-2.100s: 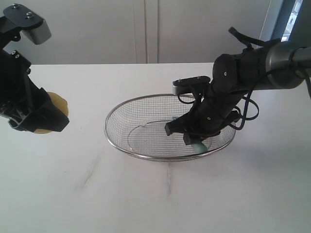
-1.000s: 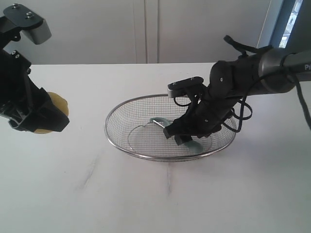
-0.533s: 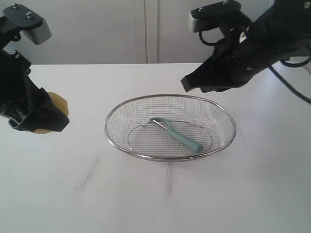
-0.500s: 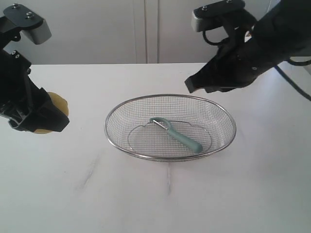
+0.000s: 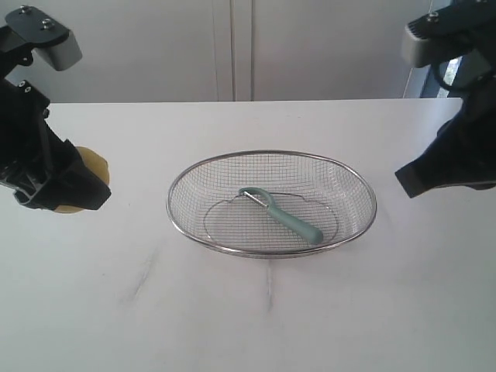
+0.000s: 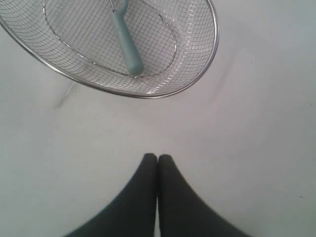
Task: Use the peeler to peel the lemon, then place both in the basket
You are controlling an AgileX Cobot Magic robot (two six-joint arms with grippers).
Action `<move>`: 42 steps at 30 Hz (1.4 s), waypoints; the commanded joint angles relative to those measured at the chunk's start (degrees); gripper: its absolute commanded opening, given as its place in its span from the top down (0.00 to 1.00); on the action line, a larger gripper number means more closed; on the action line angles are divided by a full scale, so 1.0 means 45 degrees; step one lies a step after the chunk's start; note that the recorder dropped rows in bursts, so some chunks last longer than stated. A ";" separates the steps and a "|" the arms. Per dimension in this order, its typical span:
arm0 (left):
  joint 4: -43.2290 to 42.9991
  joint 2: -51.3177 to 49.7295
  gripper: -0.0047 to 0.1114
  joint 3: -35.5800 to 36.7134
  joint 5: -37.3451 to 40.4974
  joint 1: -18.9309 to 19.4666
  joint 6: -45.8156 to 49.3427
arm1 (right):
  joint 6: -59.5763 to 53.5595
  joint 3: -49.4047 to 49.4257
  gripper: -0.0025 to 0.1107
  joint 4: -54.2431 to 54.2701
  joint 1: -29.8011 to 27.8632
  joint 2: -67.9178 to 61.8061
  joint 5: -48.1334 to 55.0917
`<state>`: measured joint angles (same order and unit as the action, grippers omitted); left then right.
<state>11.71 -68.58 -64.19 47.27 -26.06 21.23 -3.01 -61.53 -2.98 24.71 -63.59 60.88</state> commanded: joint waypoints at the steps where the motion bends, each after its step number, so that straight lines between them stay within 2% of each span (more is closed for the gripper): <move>1: 0.0231 0.0118 0.96 -0.0107 -0.0189 -0.0086 -0.0007 | 0.0071 0.0056 0.98 -0.0057 -0.0047 0.0535 0.0238; 9: 0.0668 -0.0438 0.96 -0.0531 -0.0197 -0.0086 -0.0007 | 0.0071 0.0056 0.98 -0.0088 -0.0047 0.0802 0.0239; 15: 0.0831 -0.2284 0.96 -0.2703 0.0435 -0.0086 -0.0007 | 0.0071 0.0056 0.98 -0.0088 -0.0047 0.0802 0.0239; 18: 0.0722 -0.4231 0.96 -0.4988 0.0920 -0.0910 -0.0007 | 0.0094 0.0056 0.98 -0.0088 -0.0047 0.0802 0.0239; 21: -0.0622 -0.6378 0.96 -0.7019 0.1069 -0.2289 -0.0586 | 0.0328 0.0056 0.98 -0.0088 -0.0047 0.0802 0.0153; 23: -0.1129 -0.7533 0.96 -0.7865 0.0910 -0.2677 -0.0731 | 0.0328 0.0056 0.98 -0.0088 -0.0047 0.0802 0.0153; 25: -0.1129 -0.8556 0.96 -0.8289 0.0399 -0.2708 -0.0731 | 0.0328 0.0056 0.98 -0.0088 -0.0047 0.0802 0.0153; 33: -0.1299 -1.0322 0.96 -0.8300 -0.2085 -0.2708 -0.0731 | 0.0328 0.0056 0.98 -0.0088 -0.0047 0.0802 0.0153; 42: -0.1299 -1.1734 0.96 -0.8300 -0.2259 -0.2708 -0.0731 | 0.0328 0.0056 0.98 -0.0088 -0.0047 0.0802 0.0153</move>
<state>5.31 -120.43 -101.05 36.94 -37.97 18.51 -1.63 -61.53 -2.98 24.71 -60.51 62.12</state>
